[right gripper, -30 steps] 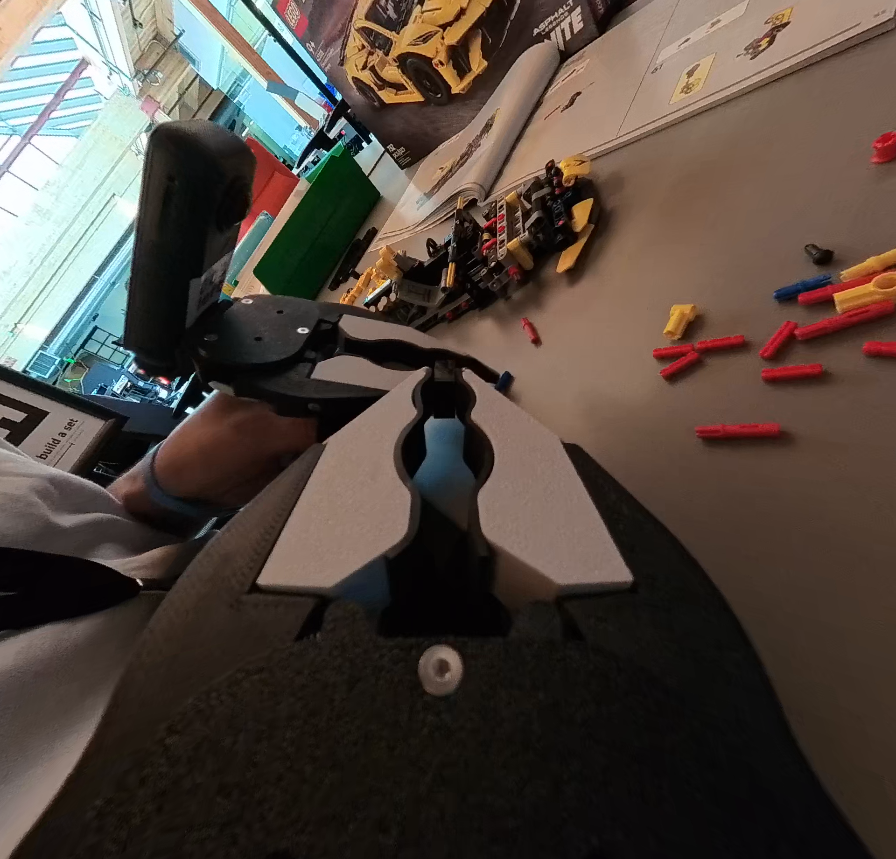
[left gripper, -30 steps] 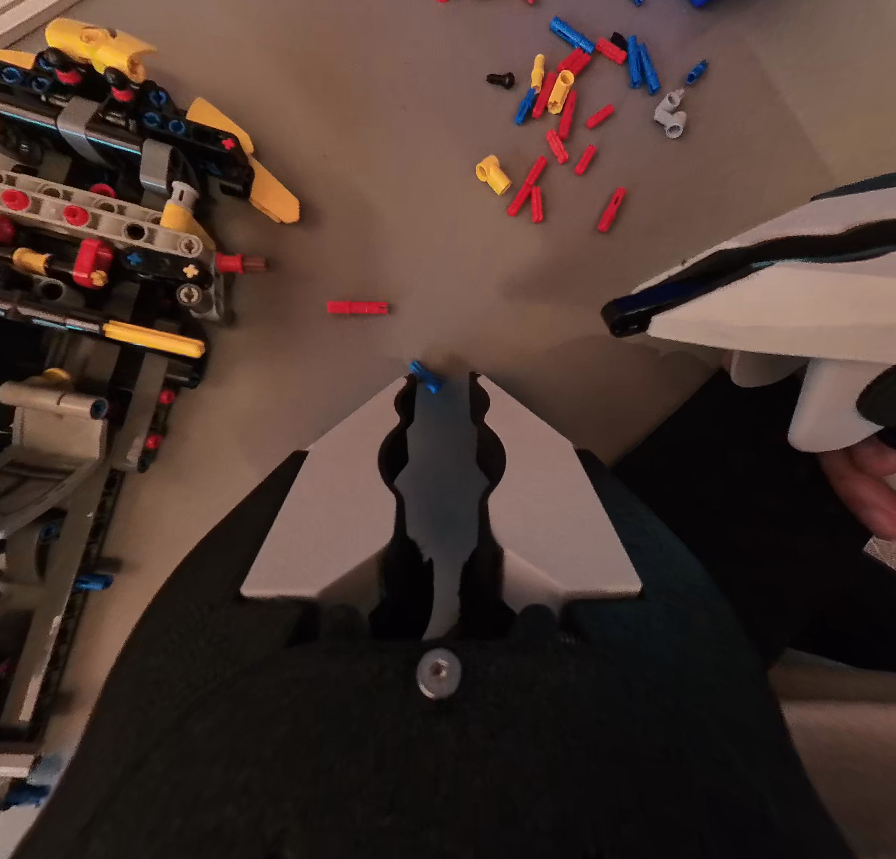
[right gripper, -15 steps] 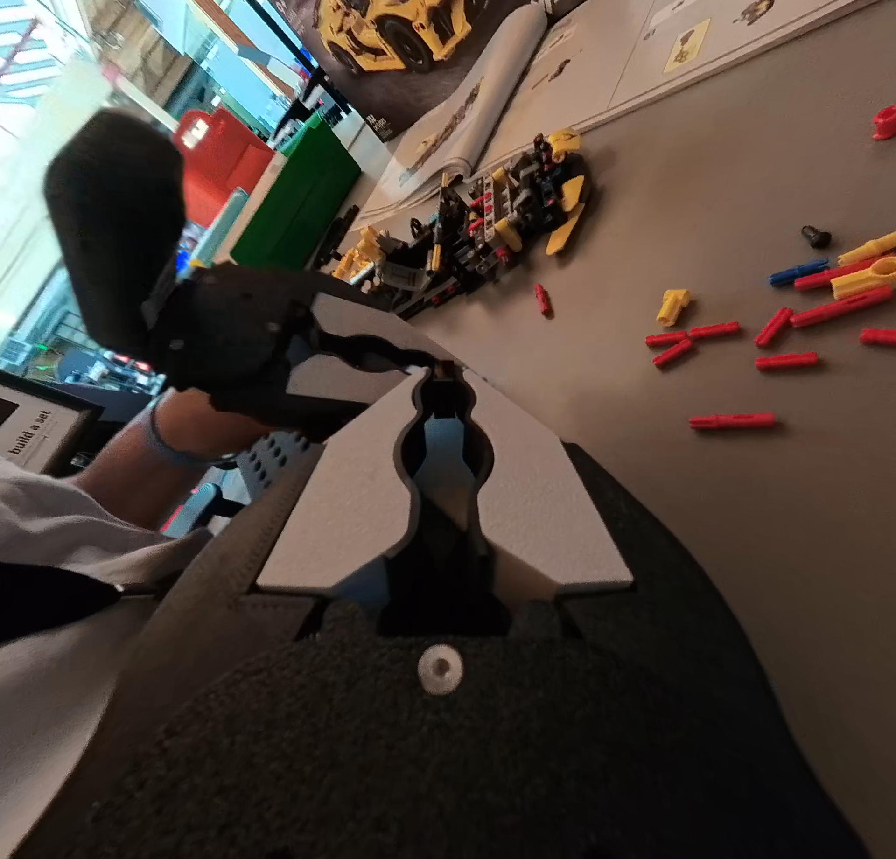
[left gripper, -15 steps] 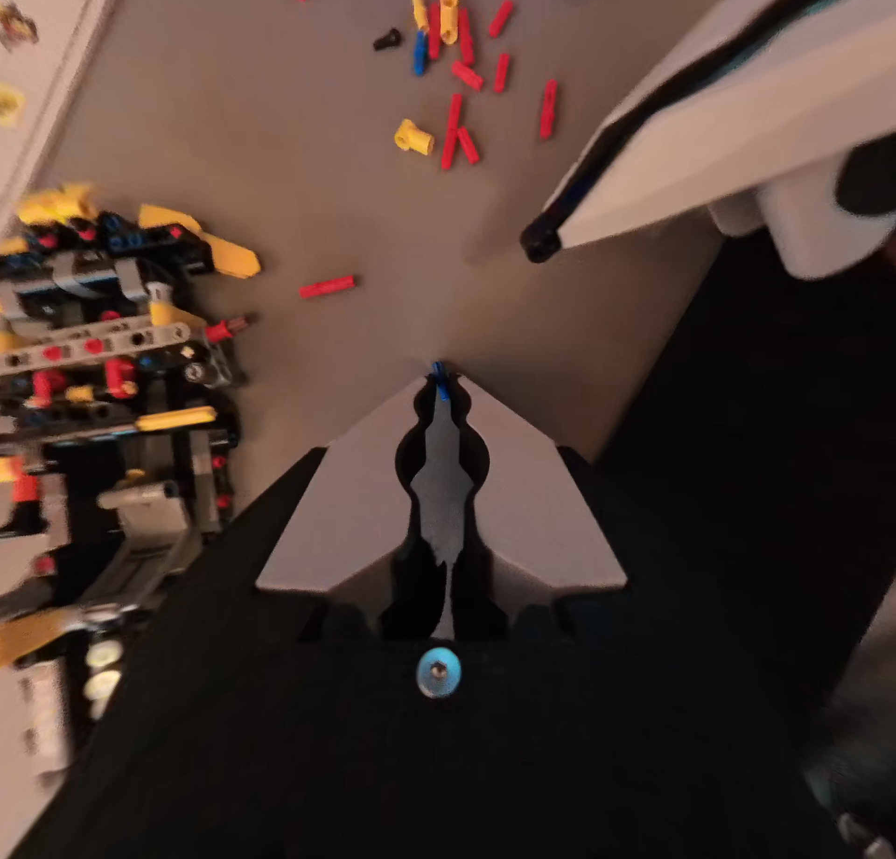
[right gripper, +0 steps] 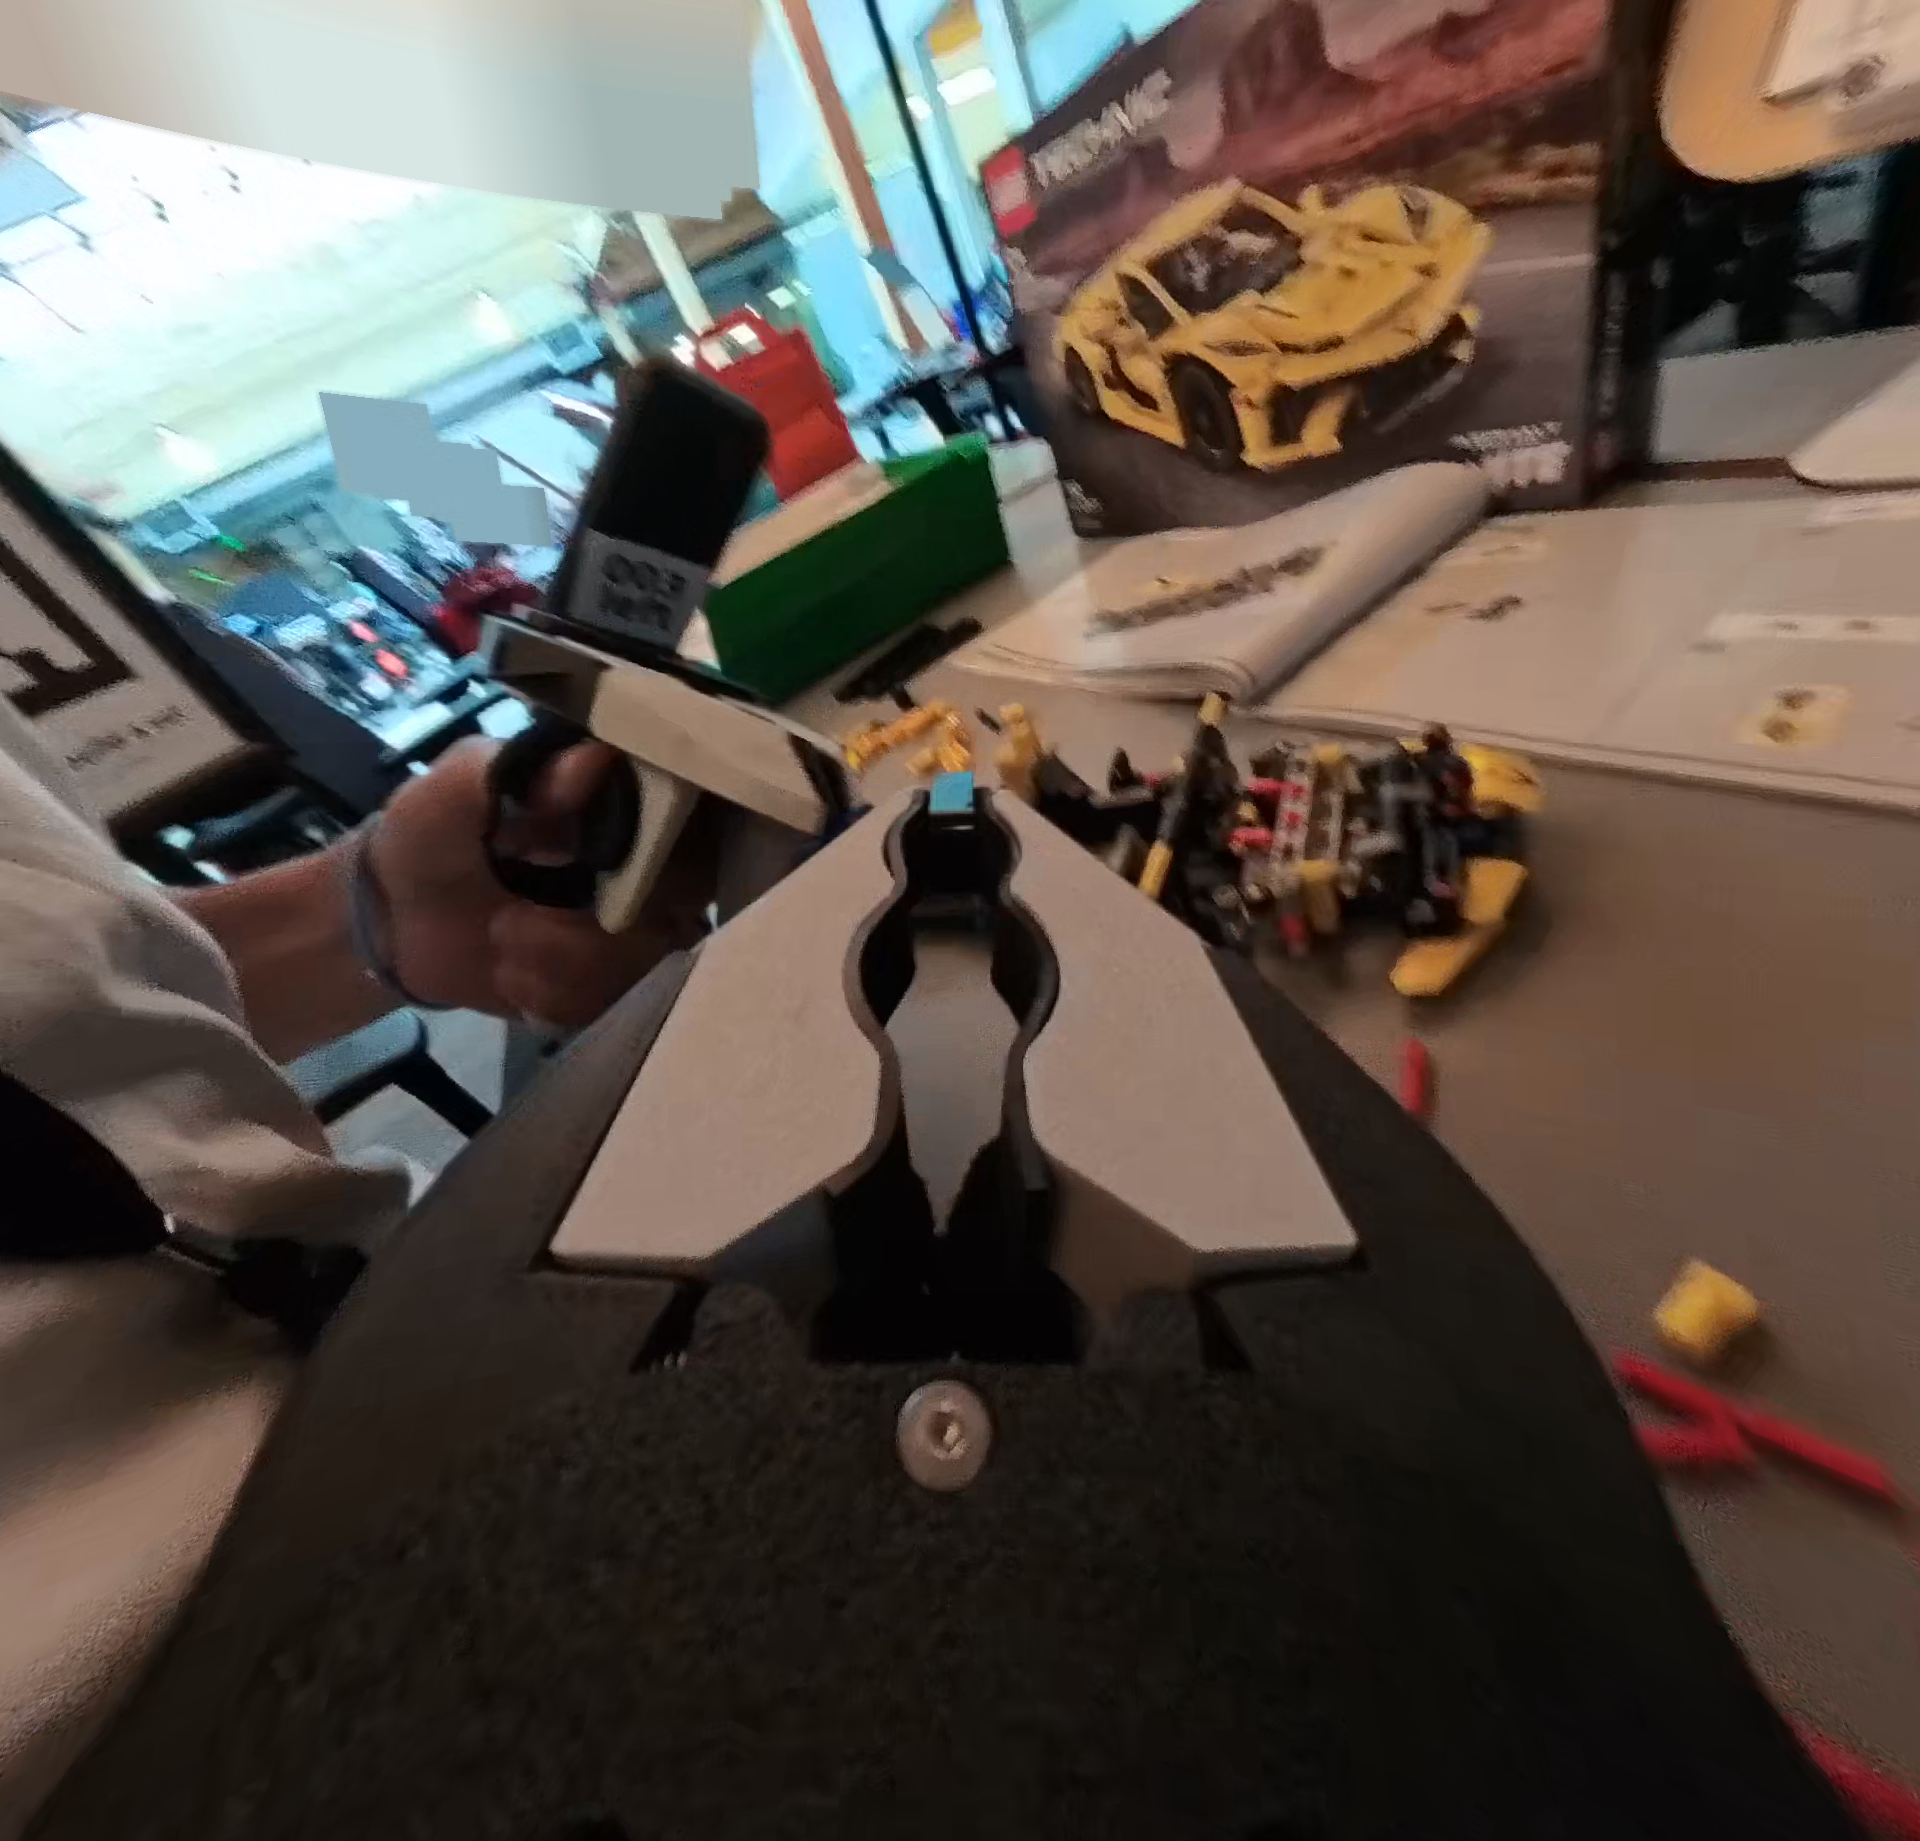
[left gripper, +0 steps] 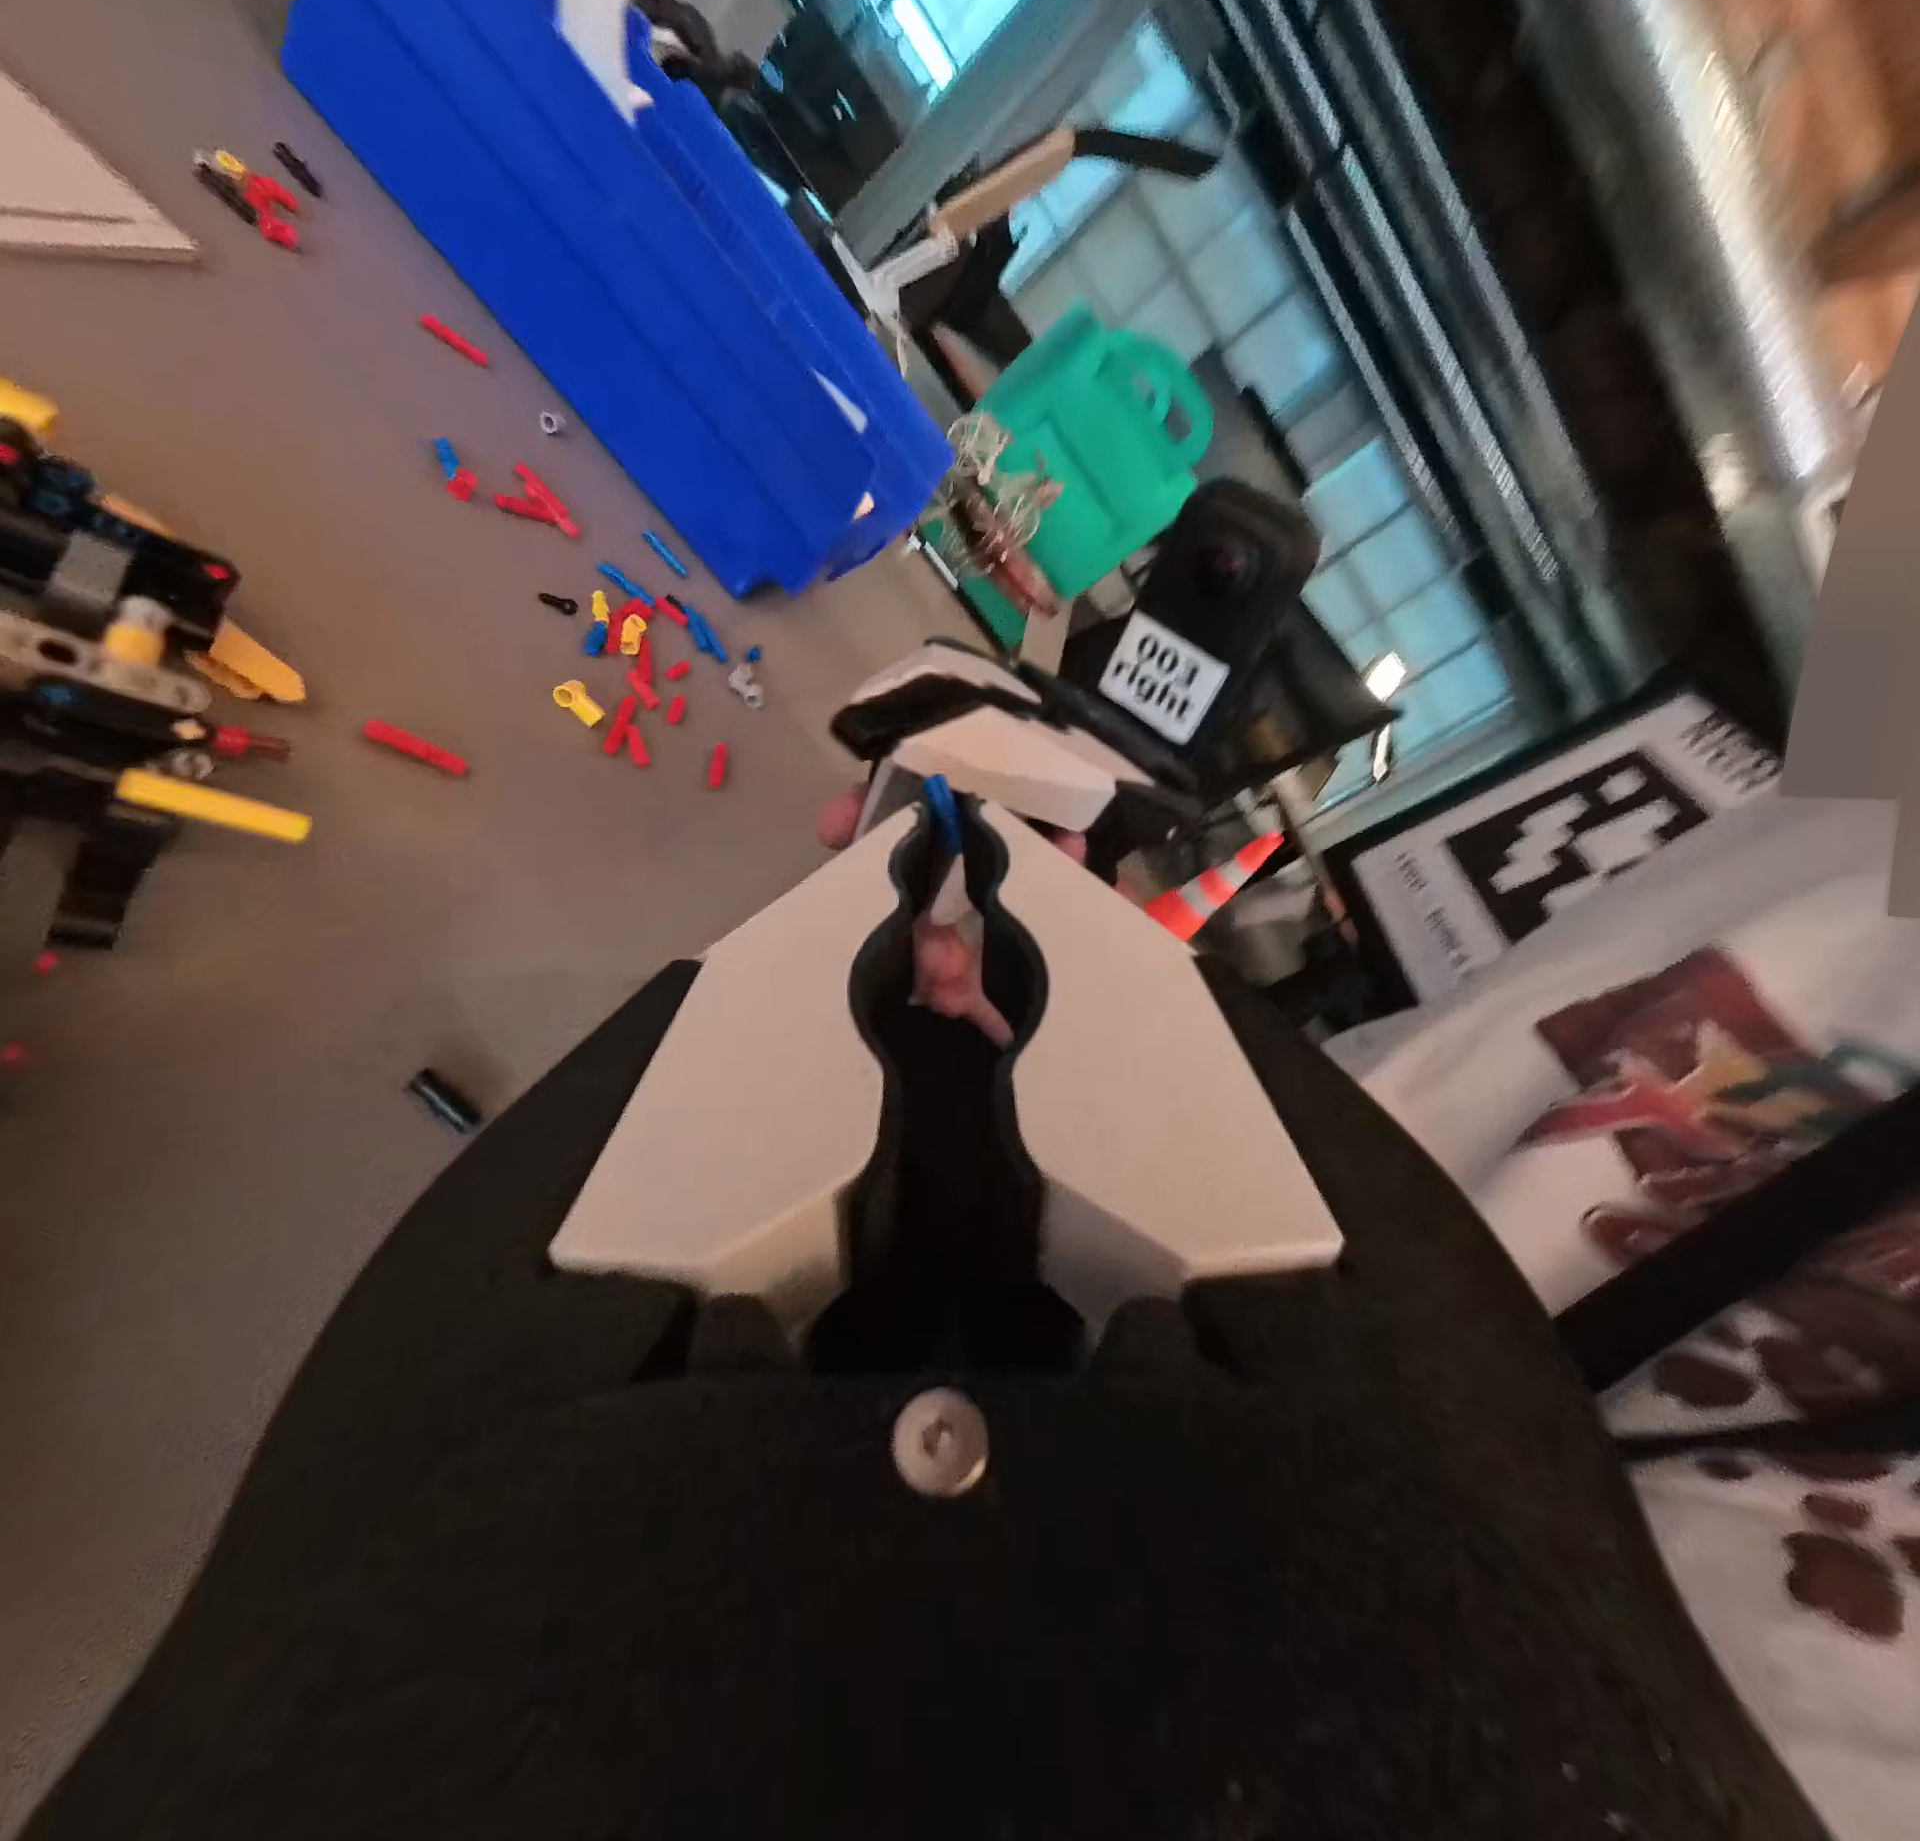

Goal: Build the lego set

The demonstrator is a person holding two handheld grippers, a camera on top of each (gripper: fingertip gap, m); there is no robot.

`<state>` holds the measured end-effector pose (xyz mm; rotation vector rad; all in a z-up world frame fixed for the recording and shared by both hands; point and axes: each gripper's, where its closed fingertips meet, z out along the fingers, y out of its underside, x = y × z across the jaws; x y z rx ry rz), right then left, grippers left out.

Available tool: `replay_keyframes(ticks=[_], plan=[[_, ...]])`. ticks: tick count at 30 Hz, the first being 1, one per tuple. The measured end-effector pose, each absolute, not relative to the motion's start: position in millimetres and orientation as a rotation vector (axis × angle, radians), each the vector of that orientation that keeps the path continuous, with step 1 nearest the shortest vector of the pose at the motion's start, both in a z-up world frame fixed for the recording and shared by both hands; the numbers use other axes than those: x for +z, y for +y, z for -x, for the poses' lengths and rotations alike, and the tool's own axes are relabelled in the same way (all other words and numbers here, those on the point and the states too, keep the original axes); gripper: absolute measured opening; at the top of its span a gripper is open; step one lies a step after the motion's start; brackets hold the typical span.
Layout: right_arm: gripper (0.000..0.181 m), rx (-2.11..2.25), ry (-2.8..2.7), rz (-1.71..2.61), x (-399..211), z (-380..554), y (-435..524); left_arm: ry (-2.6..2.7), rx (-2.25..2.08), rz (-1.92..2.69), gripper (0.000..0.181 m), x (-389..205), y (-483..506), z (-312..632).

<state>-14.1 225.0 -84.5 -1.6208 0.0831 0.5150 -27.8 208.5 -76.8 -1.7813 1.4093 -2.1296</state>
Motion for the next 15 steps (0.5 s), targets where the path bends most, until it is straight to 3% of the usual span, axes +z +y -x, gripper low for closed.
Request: replay_keyframes(ticks=[6,15], plan=[[0.007,0.660,0.010,1.448,-60,30,250,1.029,-2.412,1.941,0.004,-61,246,38],[0.007,0.657,-0.075,1.496,-61,47,270,0.880,-2.583,1.948,0.004,-54,265,55]])
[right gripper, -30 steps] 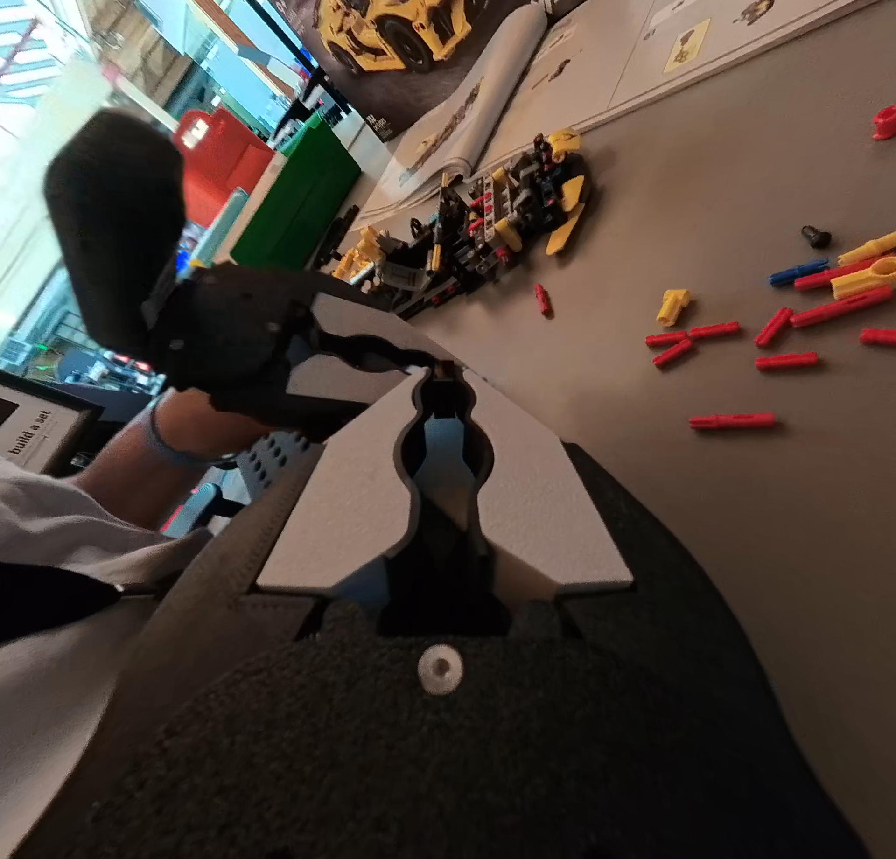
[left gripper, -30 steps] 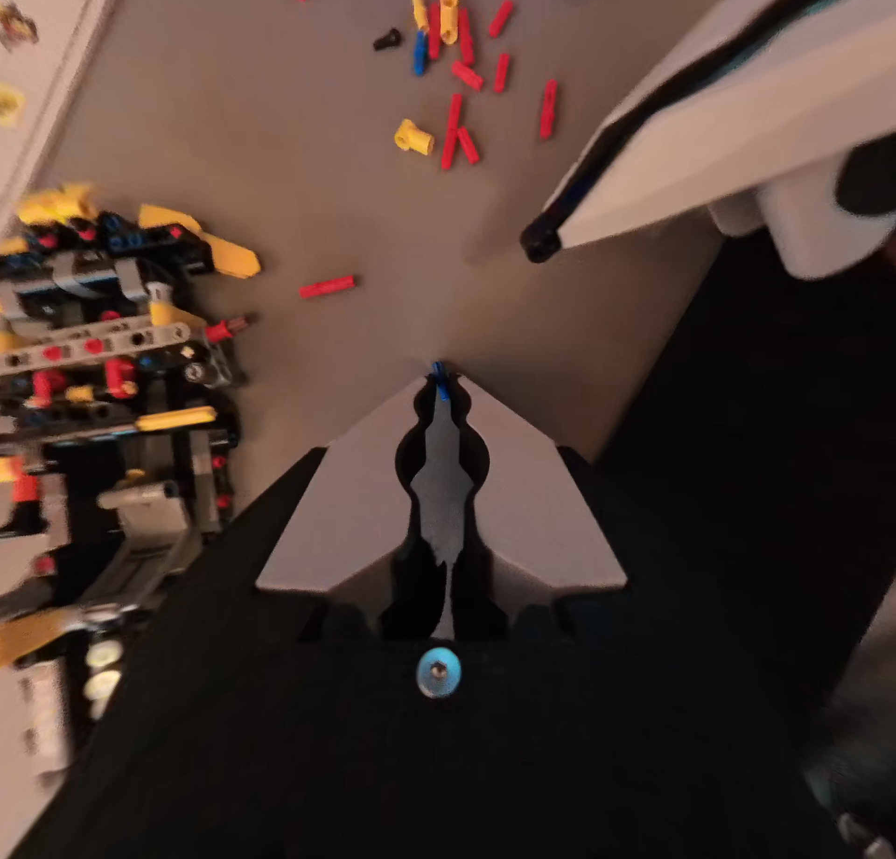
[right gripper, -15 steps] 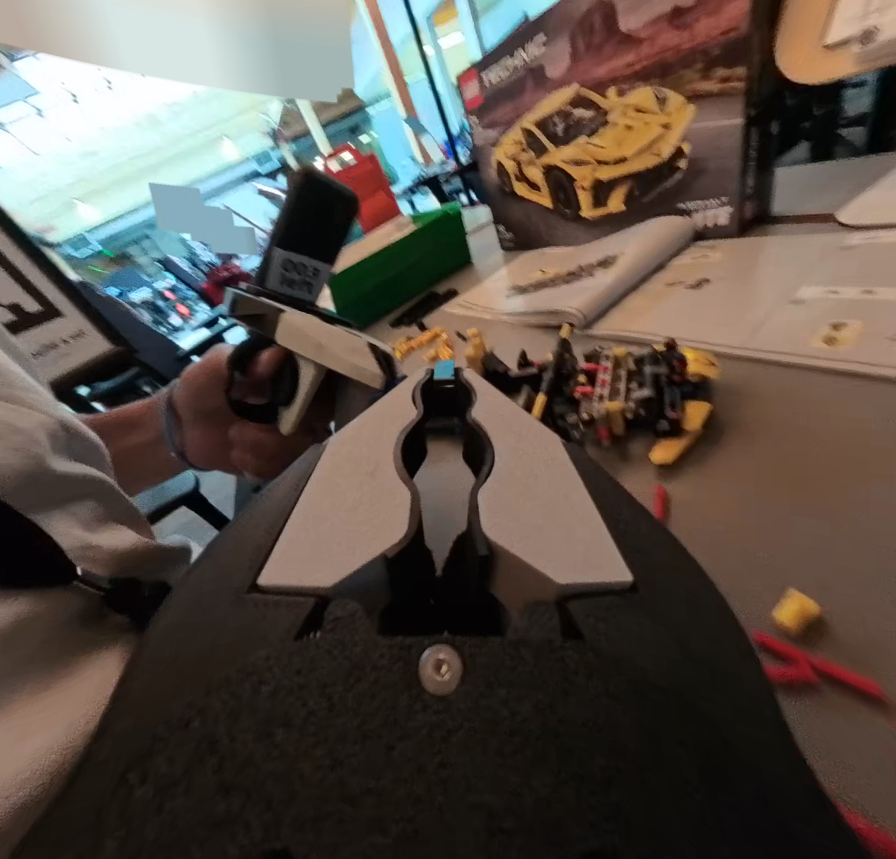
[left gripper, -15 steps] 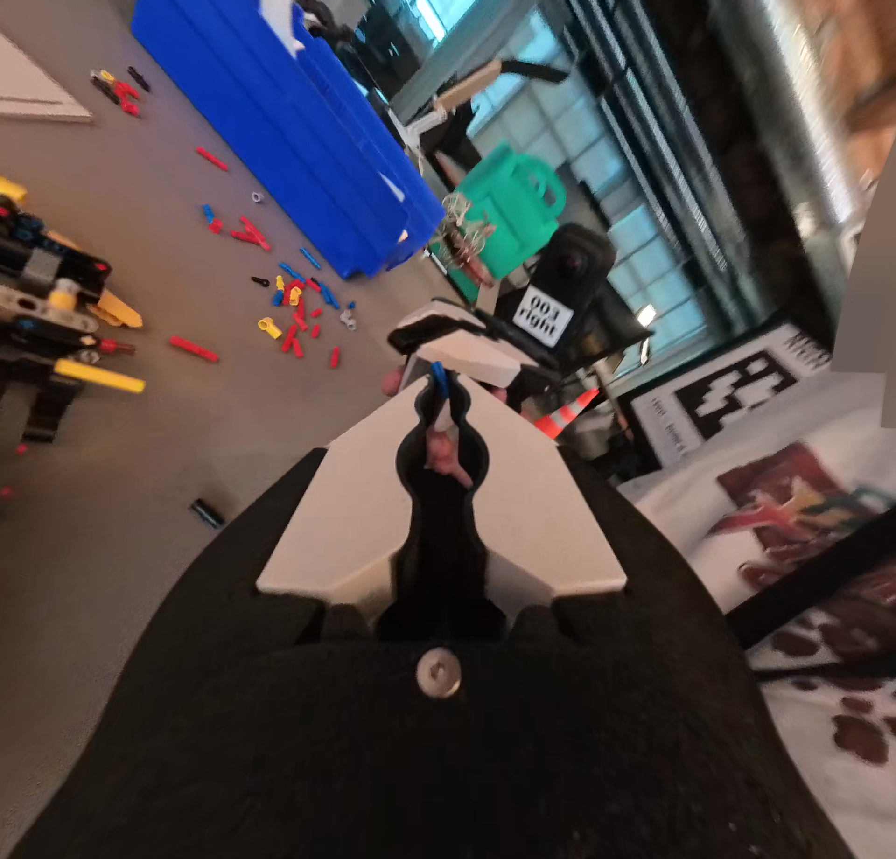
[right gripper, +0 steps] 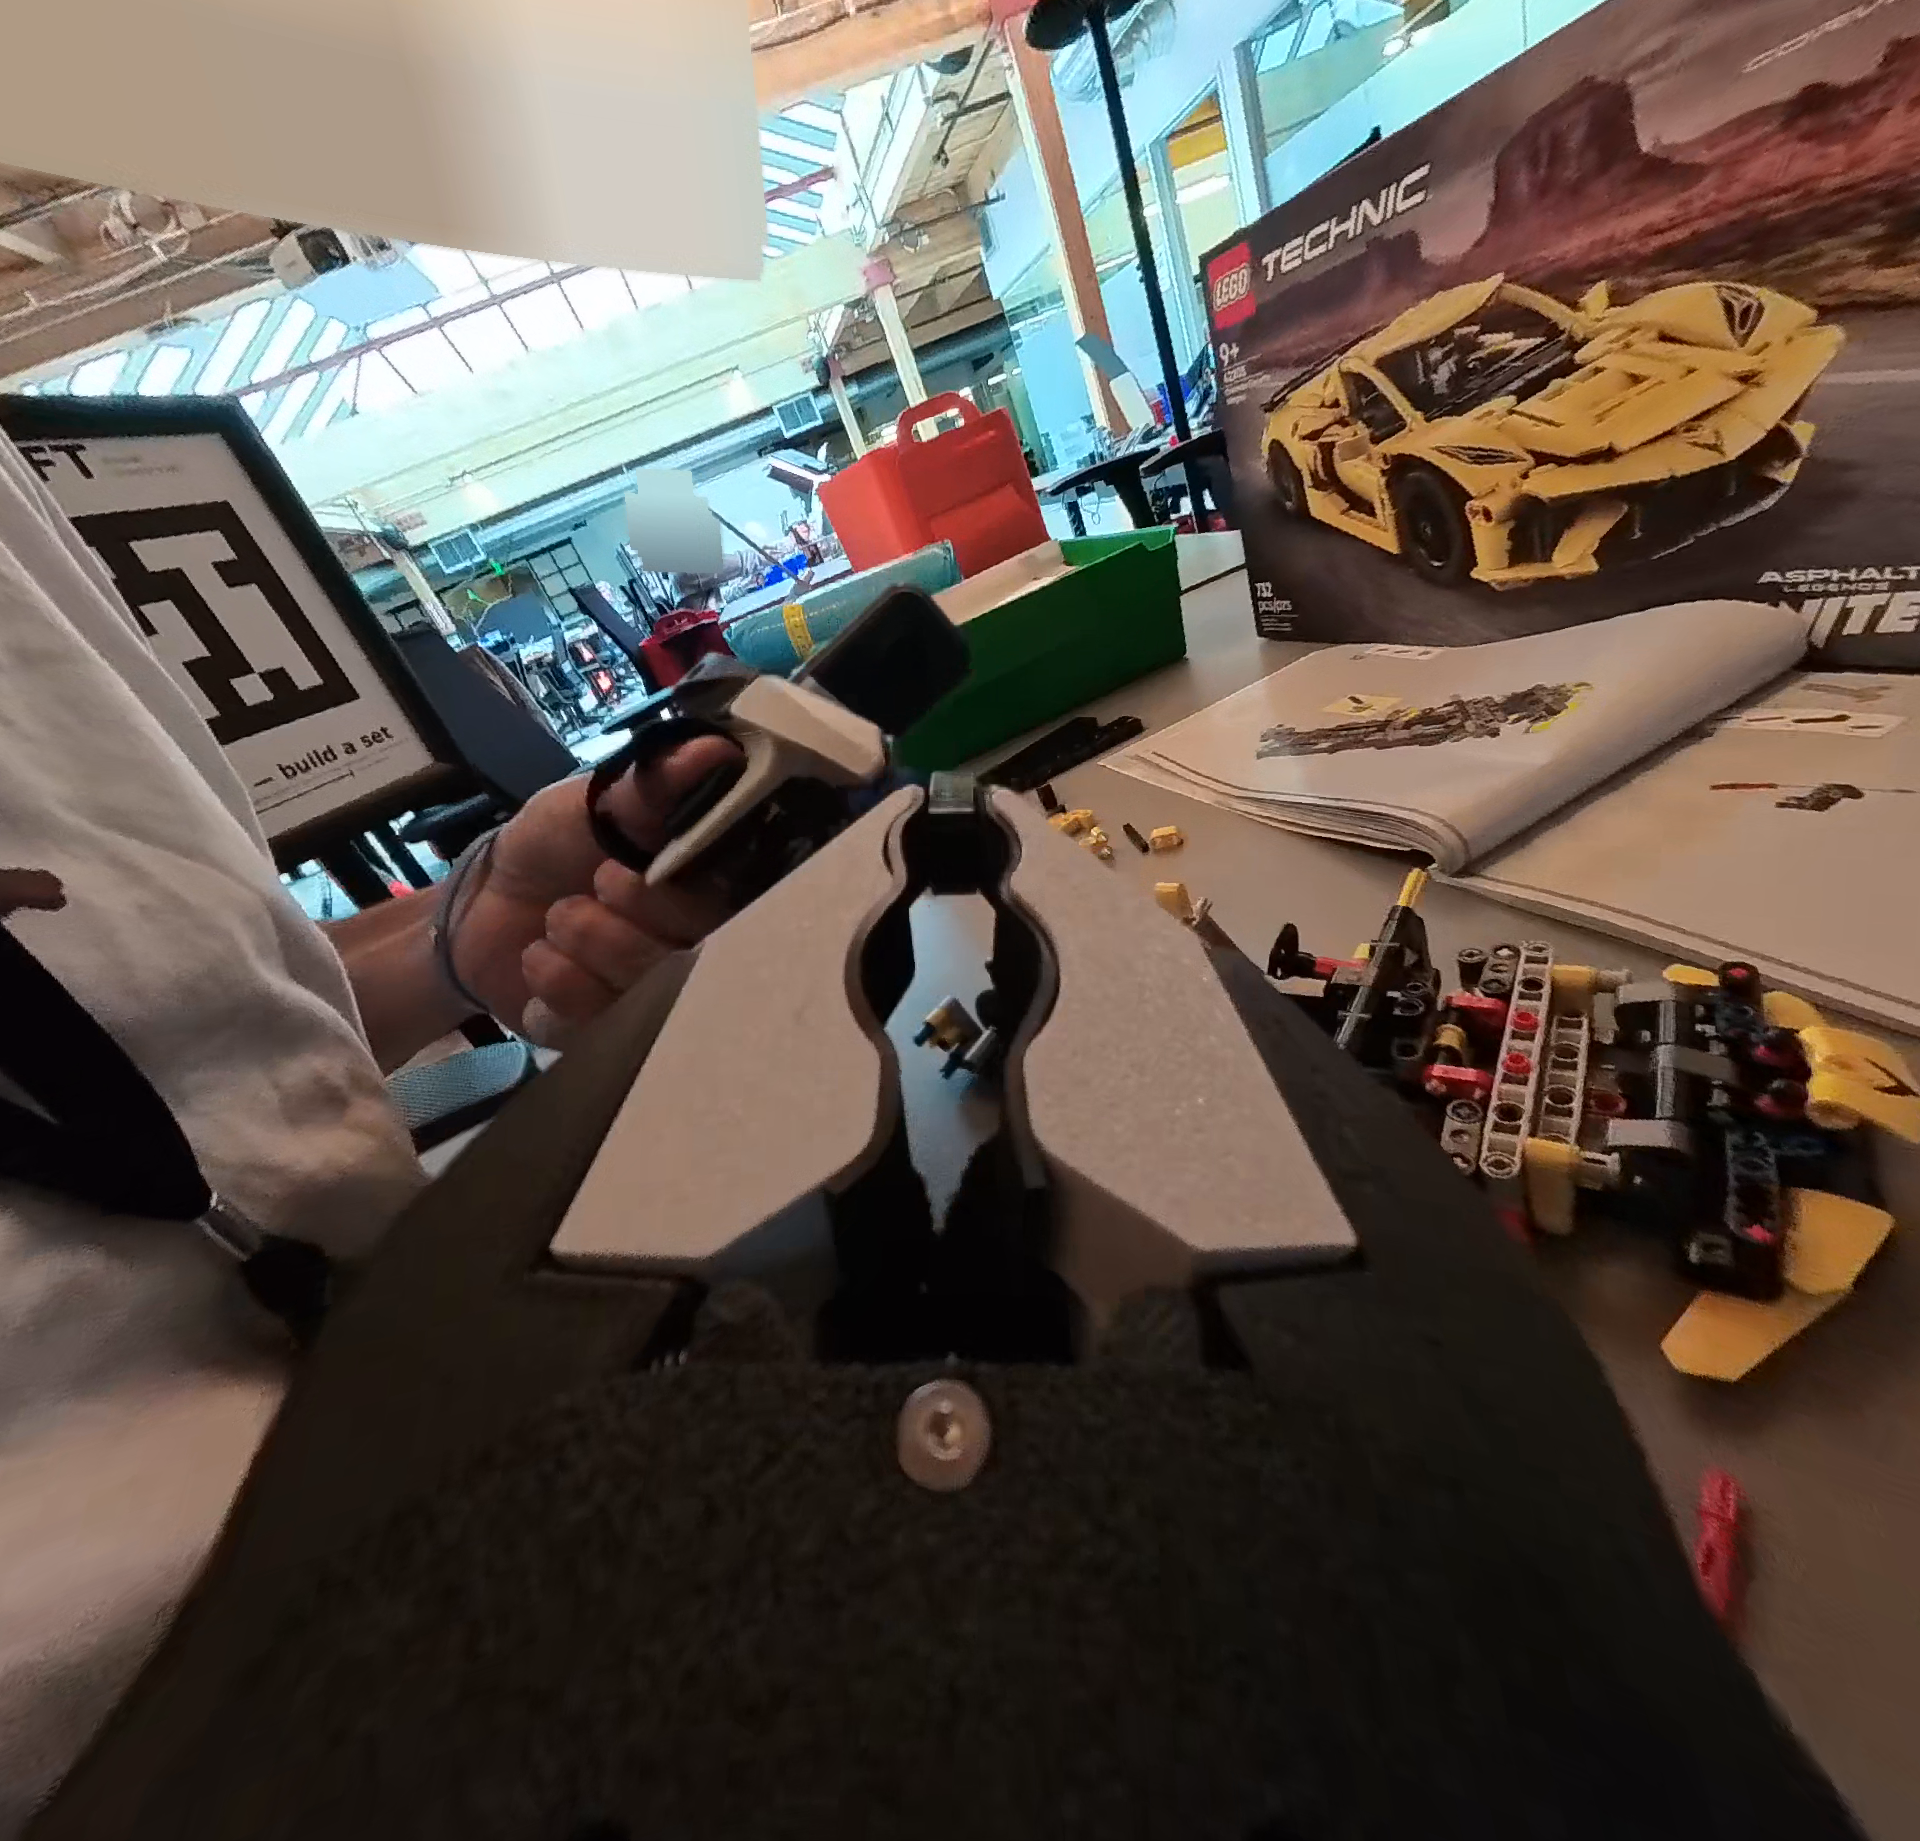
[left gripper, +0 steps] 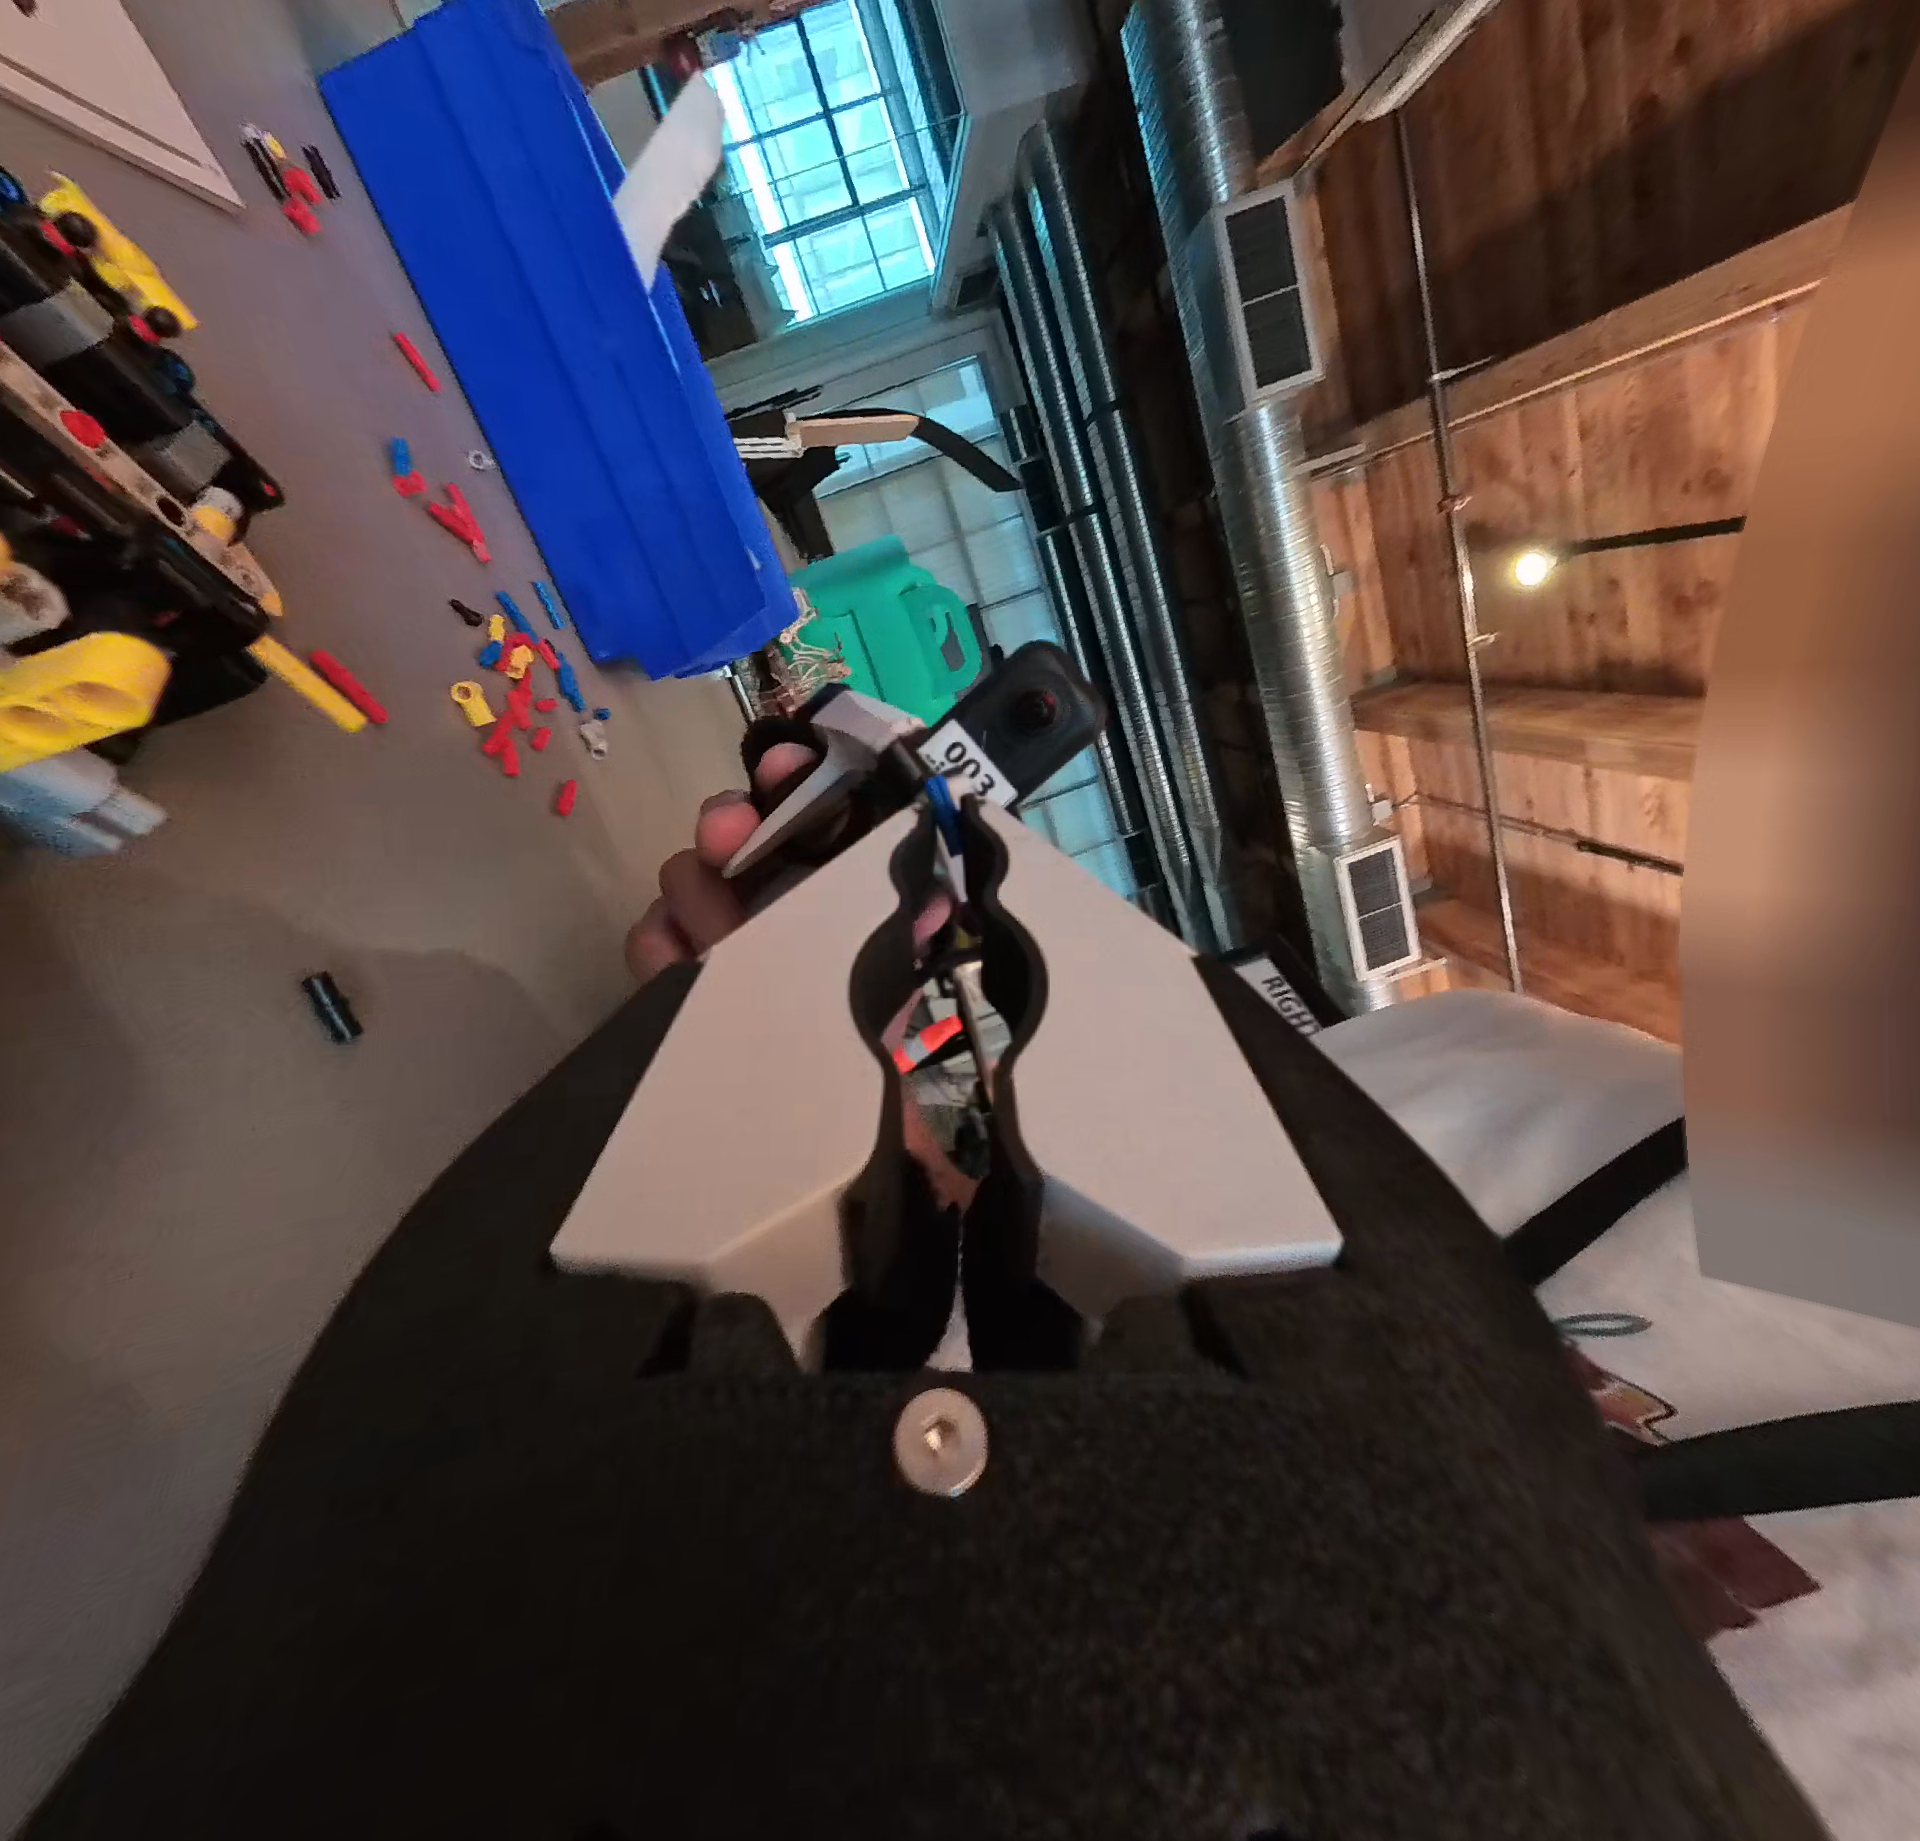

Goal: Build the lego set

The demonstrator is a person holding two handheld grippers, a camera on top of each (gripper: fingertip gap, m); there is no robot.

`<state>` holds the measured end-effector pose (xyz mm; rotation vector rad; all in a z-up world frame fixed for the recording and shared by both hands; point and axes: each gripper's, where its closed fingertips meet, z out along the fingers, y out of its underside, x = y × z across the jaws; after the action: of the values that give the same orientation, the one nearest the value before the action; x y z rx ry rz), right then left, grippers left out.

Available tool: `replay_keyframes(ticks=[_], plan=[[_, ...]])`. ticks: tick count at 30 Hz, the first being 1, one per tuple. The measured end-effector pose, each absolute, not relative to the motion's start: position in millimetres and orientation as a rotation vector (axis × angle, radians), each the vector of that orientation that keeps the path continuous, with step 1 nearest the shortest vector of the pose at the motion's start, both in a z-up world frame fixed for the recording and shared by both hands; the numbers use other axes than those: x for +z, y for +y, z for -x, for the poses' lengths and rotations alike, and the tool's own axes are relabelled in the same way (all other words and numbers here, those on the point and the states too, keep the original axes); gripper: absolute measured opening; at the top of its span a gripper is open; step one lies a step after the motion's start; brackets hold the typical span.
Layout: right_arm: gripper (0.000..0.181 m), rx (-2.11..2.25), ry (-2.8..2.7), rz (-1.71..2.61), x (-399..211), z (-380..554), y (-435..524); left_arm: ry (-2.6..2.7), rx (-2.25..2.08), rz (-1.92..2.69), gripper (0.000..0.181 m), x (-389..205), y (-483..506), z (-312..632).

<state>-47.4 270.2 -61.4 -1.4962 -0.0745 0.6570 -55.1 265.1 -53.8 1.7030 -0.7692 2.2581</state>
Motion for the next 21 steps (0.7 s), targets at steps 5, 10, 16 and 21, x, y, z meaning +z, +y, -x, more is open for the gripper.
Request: replay_keyframes(ticks=[5,10,16,21], plan=[[0.007,0.641,-0.088,1.534,-66,52,272,-0.786,2.218,-1.722,0.004,-60,265,58],[0.007,0.633,-0.086,1.538,-66,54,273,-0.780,2.214,-1.737,0.004,-61,267,60],[0.007,0.602,-0.103,1.551,-68,55,274,-0.761,2.212,-1.754,0.004,-63,270,62],[0.007,0.534,-0.158,1.596,-73,57,274,-0.835,2.154,-1.824,0.004,-69,269,63]])
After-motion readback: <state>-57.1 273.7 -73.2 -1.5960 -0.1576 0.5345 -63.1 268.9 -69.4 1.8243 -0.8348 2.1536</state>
